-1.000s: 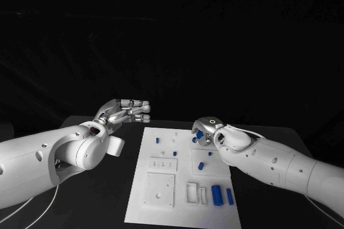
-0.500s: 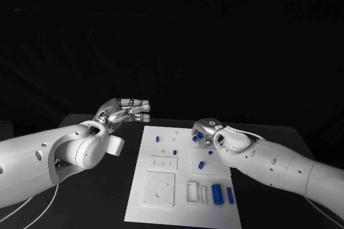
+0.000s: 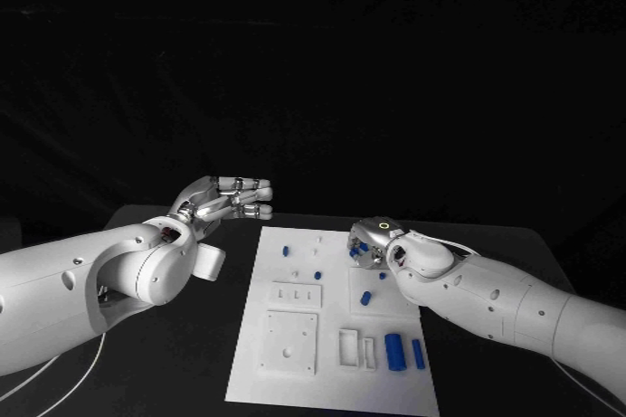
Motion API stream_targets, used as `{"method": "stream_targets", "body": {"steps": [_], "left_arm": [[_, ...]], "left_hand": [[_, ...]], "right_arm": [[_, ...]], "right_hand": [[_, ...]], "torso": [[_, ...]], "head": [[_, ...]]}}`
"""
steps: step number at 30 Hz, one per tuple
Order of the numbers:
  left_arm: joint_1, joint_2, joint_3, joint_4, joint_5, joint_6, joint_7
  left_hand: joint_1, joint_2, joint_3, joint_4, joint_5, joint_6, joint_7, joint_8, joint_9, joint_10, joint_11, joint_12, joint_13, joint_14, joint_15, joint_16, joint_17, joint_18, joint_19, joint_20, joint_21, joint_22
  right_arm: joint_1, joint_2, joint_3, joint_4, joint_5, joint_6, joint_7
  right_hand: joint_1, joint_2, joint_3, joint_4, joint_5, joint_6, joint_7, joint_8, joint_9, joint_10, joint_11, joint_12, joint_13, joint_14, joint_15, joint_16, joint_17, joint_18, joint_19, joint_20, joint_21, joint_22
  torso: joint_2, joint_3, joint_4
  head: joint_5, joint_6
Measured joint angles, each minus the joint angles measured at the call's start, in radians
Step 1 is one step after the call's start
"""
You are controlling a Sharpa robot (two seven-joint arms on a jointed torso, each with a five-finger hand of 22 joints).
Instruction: Assemble the parts on the task board
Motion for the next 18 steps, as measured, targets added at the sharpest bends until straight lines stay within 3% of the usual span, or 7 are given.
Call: {"method": "stream_targets", "body": {"steps": [2, 5, 11, 18], "left_arm": [[0.001, 0.0, 0.0, 0.0, 0.0, 0.0, -0.001], [0.001, 0.0, 0.0, -0.001, 0.0, 0.0, -0.002], [0.003, 0.0, 0.0, -0.002, -0.001, 0.0, -0.003], [0.003, 0.0, 0.0, -0.005, -0.002, 0.0, -0.003]], "left_hand": [[0.0, 0.0, 0.0, 0.0, 0.0, -0.006, 0.0, 0.0, 0.0, 0.0, 0.0, 0.0, 0.0, 0.0, 0.0, 0.0, 0.0, 0.0, 0.0, 0.0, 0.0, -0.001], [0.0, 0.0, 0.0, 0.0, 0.0, -0.006, 0.0, 0.0, 0.0, 0.0, 0.0, 0.0, 0.0, 0.0, 0.0, 0.0, 0.0, 0.0, 0.0, 0.0, 0.0, -0.001], [0.0, 0.0, 0.0, 0.0, 0.0, -0.006, 0.0, 0.0, 0.0, 0.0, 0.0, 0.0, 0.0, 0.0, 0.0, 0.0, 0.0, 0.0, 0.0, 0.0, 0.0, -0.001], [0.0, 0.0, 0.0, 0.0, 0.0, -0.006, 0.0, 0.0, 0.0, 0.0, 0.0, 0.0, 0.0, 0.0, 0.0, 0.0, 0.0, 0.0, 0.0, 0.0, 0.004, -0.003]], "right_arm": [[-0.001, 0.0, 0.0, -0.001, 0.001, 0.0, 0.0], [-0.001, 0.0, 0.0, -0.001, 0.001, -0.006, 0.0], [-0.001, 0.0, -0.001, 0.002, 0.0, -0.033, -0.001], [-0.001, 0.0, -0.001, 0.016, -0.005, -0.081, -0.012]], "right_hand": [[0.0, 0.0, 0.007, 0.007, -0.015, 0.011, -0.001, 0.0, 0.001, 0.017, -0.002, 0.0, 0.0, -0.002, -0.002, 0.0, 0.0, 0.0, 0.0, 0.0, 0.0, 0.005], [0.007, 0.018, 0.03, 0.01, -0.042, 0.03, -0.003, 0.0, 0.001, 0.039, -0.009, 0.0, 0.0, -0.006, -0.006, 0.0, 0.0, -0.001, 0.004, -0.004, 0.0, 0.014], [0.018, 0.031, 0.056, -0.002, -0.051, 0.074, -0.015, -0.004, 0.008, 0.089, -0.021, -0.004, 0.0, -0.007, -0.025, 0.0, 0.008, -0.011, 0.003, -0.021, 0.0, 0.041], [0.027, 0.039, 0.064, -0.01, -0.054, 0.107, -0.023, -0.002, 0.013, 0.101, -0.009, -0.001, 0.0, -0.011, -0.036, 0.004, 0.019, -0.032, -0.004, -0.041, 0.015, 0.085]], "torso": [[0.001, -0.0006, 0.0004], [0.001, -0.0019, 0.0012], [0.003, -0.0046, 0.0046], [0.004, -0.0082, 0.0077]], "head": [[-0.002, -0.001], [-0.003, -0.001], [-0.005, 0.002], [-0.005, 0.006]]}}
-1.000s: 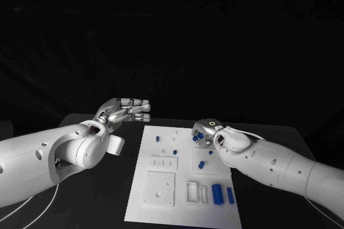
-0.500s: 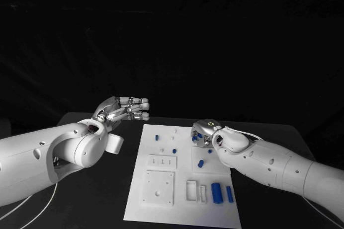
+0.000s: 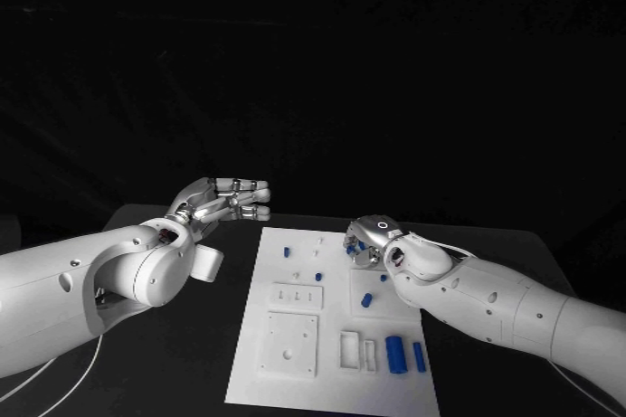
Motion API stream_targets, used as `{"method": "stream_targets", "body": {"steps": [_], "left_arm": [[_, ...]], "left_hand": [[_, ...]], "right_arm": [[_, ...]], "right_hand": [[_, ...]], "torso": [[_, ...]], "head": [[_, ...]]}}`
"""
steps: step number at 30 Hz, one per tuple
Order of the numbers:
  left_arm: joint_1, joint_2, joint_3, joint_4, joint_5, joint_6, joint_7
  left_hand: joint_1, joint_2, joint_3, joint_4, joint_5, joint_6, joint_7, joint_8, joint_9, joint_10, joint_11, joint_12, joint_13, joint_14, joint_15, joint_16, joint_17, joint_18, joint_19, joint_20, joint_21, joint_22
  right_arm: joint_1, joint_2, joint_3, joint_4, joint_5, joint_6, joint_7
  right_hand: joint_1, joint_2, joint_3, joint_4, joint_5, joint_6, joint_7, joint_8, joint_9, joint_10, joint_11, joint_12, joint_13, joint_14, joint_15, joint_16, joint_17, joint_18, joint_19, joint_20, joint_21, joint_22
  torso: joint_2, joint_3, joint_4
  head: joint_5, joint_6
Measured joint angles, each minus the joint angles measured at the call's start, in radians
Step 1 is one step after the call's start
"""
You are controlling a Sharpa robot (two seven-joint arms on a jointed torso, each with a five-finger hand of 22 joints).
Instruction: Assemble the parts on the task board
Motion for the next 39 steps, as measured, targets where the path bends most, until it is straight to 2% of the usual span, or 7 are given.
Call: {"method": "stream_targets", "body": {"steps": [7, 12, 21, 26, 32, 39], "left_arm": [[0.002, 0.0, 0.0, -0.002, -0.001, 0.0, -0.001], [0.003, 0.001, 0.0, -0.004, -0.001, 0.0, -0.001], [0.005, 0.008, 0.0, -0.007, -0.003, 0.0, -0.001], [0.006, 0.015, 0.0, -0.008, -0.005, 0.0, -0.001], [0.011, 0.019, 0.0, -0.009, -0.008, 0.0, -0.002], [0.017, 0.022, 0.0, -0.005, -0.009, 0.001, -0.002]], "left_hand": [[0.0, 0.0, 0.0, 0.0, 0.0, 0.0, 0.0, 0.0, 0.0, 0.0, 0.0, 0.0, 0.0, 0.0, 0.0, 0.0, 0.0, 0.0, 0.0, 0.0, 0.0, 0.0], [0.0, 0.0, 0.0, 0.0, 0.0, -0.009, 0.001, 0.0, 0.0, 0.0, 0.0, 0.0, 0.0, 0.0, 0.0, 0.0, 0.0, 0.0, 0.0, 0.0, 0.0, -0.002], [0.0, 0.0, 0.0, 0.0, 0.0, -0.009, 0.002, 0.0, 0.0, 0.0, 0.0, 0.0, 0.0, 0.0, 0.0, 0.0, 0.0, 0.0, 0.0, 0.0, 0.0, -0.004], [0.0, 0.0, 0.0, 0.0, 0.0, -0.009, 0.002, 0.0, 0.0, 0.0, 0.0, 0.0, 0.0, 0.0, 0.0, 0.0, 0.0, 0.0, 0.0, 0.0, 0.0, -0.004], [0.0, 0.0, 0.0, 0.0, 0.0, -0.016, 0.002, 0.0, 0.0, 0.0, 0.0, 0.0, 0.0, 0.0, 0.0, 0.0, 0.0, 0.0, 0.0, 0.0, 0.0, -0.005], [0.0, 0.0, 0.0, 0.0, 0.0, -0.016, 0.002, 0.0, 0.0, 0.0, 0.0, 0.0, 0.0, 0.0, 0.0, 0.0, 0.0, 0.0, 0.0, 0.0, 0.0, -0.005]], "right_arm": [[0.002, -0.001, 0.0, 0.03, -0.008, -0.04, -0.017], [0.012, 0.015, 0.0, 0.032, -0.013, -0.068, -0.032], [0.02, 0.073, 0.001, -0.01, -0.019, -0.1, -0.051], [0.021, 0.101, 0.001, -0.036, -0.021, -0.11, -0.056], [0.021, 0.122, 0.0, -0.059, -0.022, -0.117, -0.06], [0.021, 0.141, 0.001, -0.077, -0.024, -0.122, -0.061]], "right_hand": [[0.003, 0.002, 0.0, 0.0, -0.003, 0.004, -0.004, 0.0, 0.0, 0.0, 0.0, 0.0, 0.0, 0.003, -0.003, -0.007, 0.007, -0.001, -0.001, -0.001, 0.0, 0.02], [0.003, 0.002, 0.0, 0.0, -0.004, 0.004, -0.004, 0.0, 0.0, 0.003, 0.003, 0.0, 0.0, 0.003, -0.003, -0.007, 0.011, -0.002, -0.001, -0.001, -0.009, 0.033], [0.003, 0.002, -0.001, -0.001, -0.004, 0.004, -0.004, 0.0, -0.001, 0.003, 0.003, 0.0, 0.0, 0.004, -0.003, -0.016, 0.017, -0.009, 0.005, -0.006, -0.033, 0.053], [0.003, 0.002, -0.002, -0.001, 0.001, 0.004, -0.004, 0.0, -0.001, 0.003, 0.003, 0.0, 0.0, 0.004, -0.003, -0.016, 0.017, -0.011, 0.005, -0.006, -0.033, 0.054], [0.003, 0.002, -0.002, -0.001, 0.001, 0.004, -0.004, 0.0, -0.002, 0.004, 0.003, 0.0, 0.001, 0.004, -0.003, -0.016, 0.019, -0.001, 0.008, -0.002, -0.047, 0.069], [0.003, 0.002, -0.001, -0.003, 0.001, 0.004, -0.004, -0.001, -0.003, 0.005, 0.002, -0.003, 0.001, 0.004, -0.003, -0.02, 0.02, 0.0, 0.01, -0.004, -0.058, 0.079]], "torso": [[0.001, -0.0038, 0.0032], [0.001, -0.0062, 0.007], [0.004, -0.0093, 0.0121], [0.005, -0.0095, 0.0128], [0.006, -0.0107, 0.0146], [0.009, -0.0126, 0.0187]], "head": [[0.001, 0.007], [-0.001, 0.011], [-0.003, 0.016], [-0.003, 0.016], [-0.003, 0.015], [-0.006, 0.013]]}}
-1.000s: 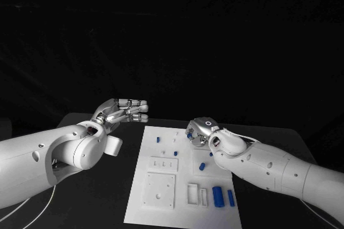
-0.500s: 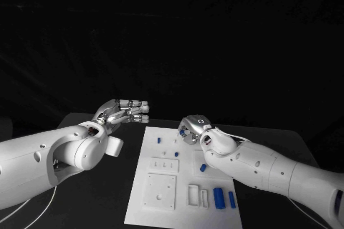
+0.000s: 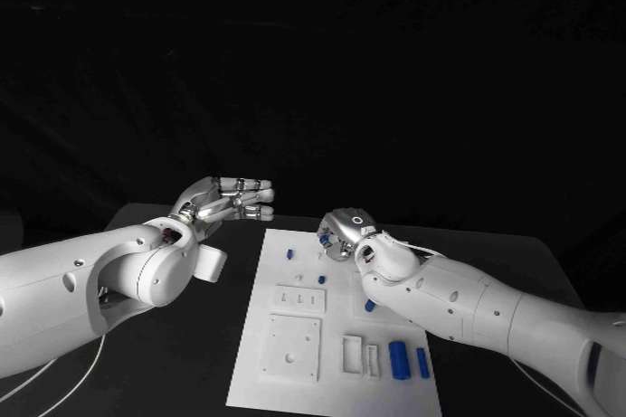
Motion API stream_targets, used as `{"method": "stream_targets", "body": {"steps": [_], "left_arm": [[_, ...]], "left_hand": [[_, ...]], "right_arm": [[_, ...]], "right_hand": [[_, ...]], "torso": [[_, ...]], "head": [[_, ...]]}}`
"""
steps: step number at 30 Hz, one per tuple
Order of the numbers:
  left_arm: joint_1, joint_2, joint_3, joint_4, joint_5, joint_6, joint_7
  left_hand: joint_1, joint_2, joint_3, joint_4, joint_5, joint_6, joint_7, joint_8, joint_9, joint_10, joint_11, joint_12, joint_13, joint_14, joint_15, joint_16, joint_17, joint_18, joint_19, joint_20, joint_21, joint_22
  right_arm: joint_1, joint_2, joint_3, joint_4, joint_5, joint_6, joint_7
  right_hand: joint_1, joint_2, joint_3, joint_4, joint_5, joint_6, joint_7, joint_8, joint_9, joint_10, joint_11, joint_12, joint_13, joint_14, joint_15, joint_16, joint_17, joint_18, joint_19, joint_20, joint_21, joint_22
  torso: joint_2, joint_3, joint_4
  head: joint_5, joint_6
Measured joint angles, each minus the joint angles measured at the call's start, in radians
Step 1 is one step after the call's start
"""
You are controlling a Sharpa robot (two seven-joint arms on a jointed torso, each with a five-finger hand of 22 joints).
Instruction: Assemble the parts on the task board
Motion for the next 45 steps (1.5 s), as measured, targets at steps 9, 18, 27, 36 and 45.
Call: {"method": "stream_targets", "body": {"steps": [9, 18, 27, 36, 45], "left_arm": [[0.007, 0.0, 0.0, 0.007, -0.002, 0.001, -0.001], [0.014, 0.003, 0.0, 0.009, -0.006, 0.002, -0.002], [0.017, 0.003, 0.0, 0.011, -0.008, 0.003, -0.003], [0.019, 0.005, 0.0, 0.013, -0.01, 0.004, -0.004], [0.019, 0.01, 0.0, 0.006, -0.014, 0.005, -0.005]], "left_hand": [[0.0, 0.0, 0.0, 0.0, 0.0, 0.0, 0.0, 0.0, 0.0, 0.0, 0.0, 0.0, 0.0, 0.0, 0.0, 0.0, 0.0, 0.0, 0.0, 0.0, 0.007, -0.003], [0.0, 0.0, 0.0, 0.0, 0.0, 0.0, 0.0, 0.0, 0.0, 0.0, 0.0, 0.0, 0.0, 0.0, 0.0, 0.0, 0.0, 0.0, 0.0, 0.0, 0.007, -0.003], [0.0, 0.0, 0.0, 0.0, 0.0, 0.0, 0.0, 0.0, 0.0, 0.0, 0.0, 0.0, 0.0, 0.0, 0.0, 0.0, 0.0, 0.0, 0.0, 0.0, 0.007, -0.003], [0.0, 0.0, 0.0, 0.0, 0.0, 0.0, 0.0, 0.0, 0.0, 0.0, 0.0, 0.0, 0.0, 0.0, 0.0, 0.0, 0.0, 0.0, 0.0, 0.0, 0.007, -0.006], [0.0, 0.0, 0.0, 0.0, 0.0, 0.0, 0.0, 0.0, 0.0, -0.004, 0.004, 0.0, 0.0, -0.003, 0.003, 0.0, 0.0, 0.0, -0.004, 0.004, 0.007, -0.007]], "right_arm": [[0.0, 0.007, 0.0, -0.012, -0.013, -0.003, -0.007], [0.0, 0.009, 0.0, -0.016, -0.027, -0.002, -0.015], [0.0, 0.016, 0.0, -0.028, -0.035, 0.001, -0.018], [0.003, 0.036, 0.002, -0.059, -0.037, 0.002, -0.018], [0.006, 0.04, 0.003, -0.068, -0.037, 0.001, -0.012]], "right_hand": [[0.0, 0.0, 0.001, -0.003, 0.0, 0.0, 0.0, 0.0, 0.0, 0.001, -0.002, -0.001, 0.0, 0.0, 0.0, 0.0, 0.0, 0.0, 0.002, -0.001, 0.0, 0.004], [0.0, 0.0, 0.001, -0.003, 0.0, 0.0, 0.0, 0.0, -0.001, 0.001, -0.002, 0.003, 0.0, 0.0, 0.0, 0.0, 0.001, -0.001, 0.005, 0.002, -0.012, 0.015], [-0.002, -0.002, 0.001, -0.003, 0.0, 0.0, 0.0, -0.001, -0.001, 0.001, -0.002, 0.004, 0.0, 0.0, 0.0, 0.0, 0.002, -0.001, 0.009, -0.001, -0.02, 0.029], [-0.005, -0.005, 0.001, -0.003, -0.001, -0.001, 0.001, -0.003, -0.001, 0.001, -0.002, 0.004, 0.002, 0.0, 0.0, -0.004, 0.002, -0.002, 0.012, 0.002, -0.03, 0.034], [-0.005, -0.005, 0.001, -0.003, -0.001, -0.003, 0.002, -0.002, -0.003, 0.001, -0.002, 0.004, 0.002, 0.0, 0.0, -0.004, 0.002, -0.007, 0.016, -0.002, -0.046, 0.045]], "torso": [[0.003, -0.0025, 0.0029], [0.005, -0.0045, 0.0034], [0.005, -0.0066, 0.0058], [0.007, -0.0079, 0.0094], [0.011, -0.011, 0.0086]], "head": [[0.0, -0.004], [0.001, -0.007], [-0.002, -0.013], [0.0, -0.015], [-0.002, -0.018]]}}
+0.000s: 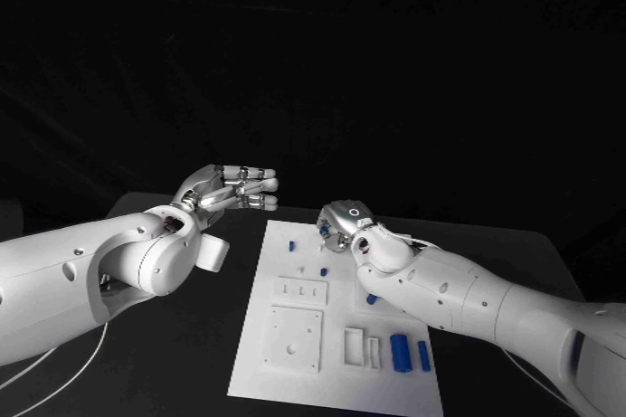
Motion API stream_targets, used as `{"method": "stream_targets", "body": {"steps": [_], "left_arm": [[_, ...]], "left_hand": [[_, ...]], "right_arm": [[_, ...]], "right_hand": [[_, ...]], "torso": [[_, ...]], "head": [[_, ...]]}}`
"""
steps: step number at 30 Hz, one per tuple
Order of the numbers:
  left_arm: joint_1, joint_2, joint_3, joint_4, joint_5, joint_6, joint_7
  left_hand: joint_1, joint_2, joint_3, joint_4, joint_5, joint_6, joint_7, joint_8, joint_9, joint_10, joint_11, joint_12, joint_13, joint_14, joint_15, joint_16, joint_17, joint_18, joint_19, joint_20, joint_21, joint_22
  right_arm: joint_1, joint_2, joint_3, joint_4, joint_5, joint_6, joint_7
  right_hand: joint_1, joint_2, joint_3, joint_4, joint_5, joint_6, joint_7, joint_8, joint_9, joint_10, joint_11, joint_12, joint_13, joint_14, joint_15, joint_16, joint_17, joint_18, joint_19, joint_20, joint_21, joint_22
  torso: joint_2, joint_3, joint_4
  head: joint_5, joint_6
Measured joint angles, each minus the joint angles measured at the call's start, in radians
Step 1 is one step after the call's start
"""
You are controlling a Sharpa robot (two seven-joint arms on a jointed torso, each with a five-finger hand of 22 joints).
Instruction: Assemble the parts on the task board
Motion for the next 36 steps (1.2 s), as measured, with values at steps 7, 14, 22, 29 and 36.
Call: {"method": "stream_targets", "body": {"steps": [7, 14, 22, 29, 36], "left_arm": [[0.0, 0.0, 0.0, -0.002, -0.001, 0.001, 0.0], [0.0, -0.001, 0.0, -0.003, -0.001, 0.001, 0.0], [0.0, -0.002, 0.0, -0.008, -0.002, 0.001, 0.0], [0.0, -0.003, 0.0, -0.011, -0.002, 0.001, 0.0], [0.0, -0.004, 0.0, -0.013, -0.002, 0.002, -0.001]], "left_hand": [[0.0, 0.0, 0.0, 0.0, 0.0, 0.0, 0.0, 0.0, 0.0, 0.0, 0.0, 0.0, 0.0, 0.0, 0.0, 0.0, 0.0, 0.0, 0.0, 0.0, 0.0, 0.0], [0.0, 0.0, 0.0, 0.0, 0.0, 0.0, 0.0, 0.0, 0.0, 0.0, 0.0, 0.0, 0.0, 0.0, 0.0, 0.0, 0.0, 0.0, 0.0, 0.0, 0.0, -0.002], [0.0, 0.0, 0.0, 0.0, 0.0, 0.0, 0.0, 0.0, 0.0, 0.0, 0.0, 0.0, 0.0, 0.0, 0.0, 0.0, 0.0, 0.0, 0.0, 0.0, 0.0, -0.002], [0.0, 0.0, 0.0, 0.0, 0.0, 0.0, 0.0, 0.0, 0.0, 0.0, 0.0, 0.0, 0.0, 0.0, 0.0, 0.0, 0.0, 0.0, 0.0, 0.0, 0.0, -0.003], [0.0, 0.0, 0.0, 0.0, 0.0, 0.0, 0.0, 0.0, 0.0, 0.0, 0.0, 0.0, 0.0, 0.0, 0.0, 0.0, 0.0, 0.0, 0.0, 0.0, 0.0, -0.003]], "right_arm": [[0.001, -0.002, 0.0, 0.001, 0.001, 0.0, 0.002], [-0.001, -0.012, 0.0, 0.017, 0.001, -0.002, -0.002], [-0.006, -0.021, -0.002, 0.035, -0.003, -0.018, -0.019], [-0.009, -0.028, -0.002, 0.041, -0.007, -0.026, -0.032], [-0.009, -0.032, -0.002, 0.044, -0.011, -0.027, -0.041]], "right_hand": [[0.001, 0.001, -0.002, -0.002, 0.0, 0.0, 0.0, 0.0, 0.0, 0.0, 0.0, -0.001, 0.0, 0.001, 0.001, -0.004, 0.0, 0.0, 0.004, 0.003, -0.006, 0.005], [0.004, 0.004, -0.004, -0.004, 0.0, 0.0, 0.0, 0.0, 0.001, -0.002, -0.002, -0.004, 0.0, 0.001, 0.001, -0.004, 0.001, -0.001, 0.005, 0.002, -0.008, 0.014], [0.004, 0.004, -0.001, -0.01, -0.003, 0.008, 0.0, 0.0, 0.002, -0.002, -0.002, -0.005, -0.002, 0.005, -0.002, -0.004, 0.001, -0.002, 0.007, 0.0, -0.012, 0.021], [0.004, 0.004, 0.002, -0.007, -0.004, 0.01, -0.002, 0.0, 0.002, -0.002, -0.002, -0.005, -0.002, 0.005, -0.002, -0.004, 0.002, 0.006, 0.009, -0.002, -0.019, 0.031], [0.004, 0.004, 0.002, -0.007, -0.003, 0.012, -0.004, 0.0, 0.002, -0.002, -0.002, 0.0, -0.002, 0.005, -0.002, -0.004, 0.002, 0.008, 0.012, -0.002, -0.023, 0.034]], "torso": [[0.0, -0.0007, 0.0002], [0.001, -0.0013, 0.0027], [0.001, -0.0017, 0.0025], [0.002, -0.0024, 0.0023], [0.002, -0.0032, 0.0024]], "head": [[-0.002, -0.002], [-0.003, -0.003], [0.0, -0.002], [0.002, -0.001], [0.003, -0.002]]}}
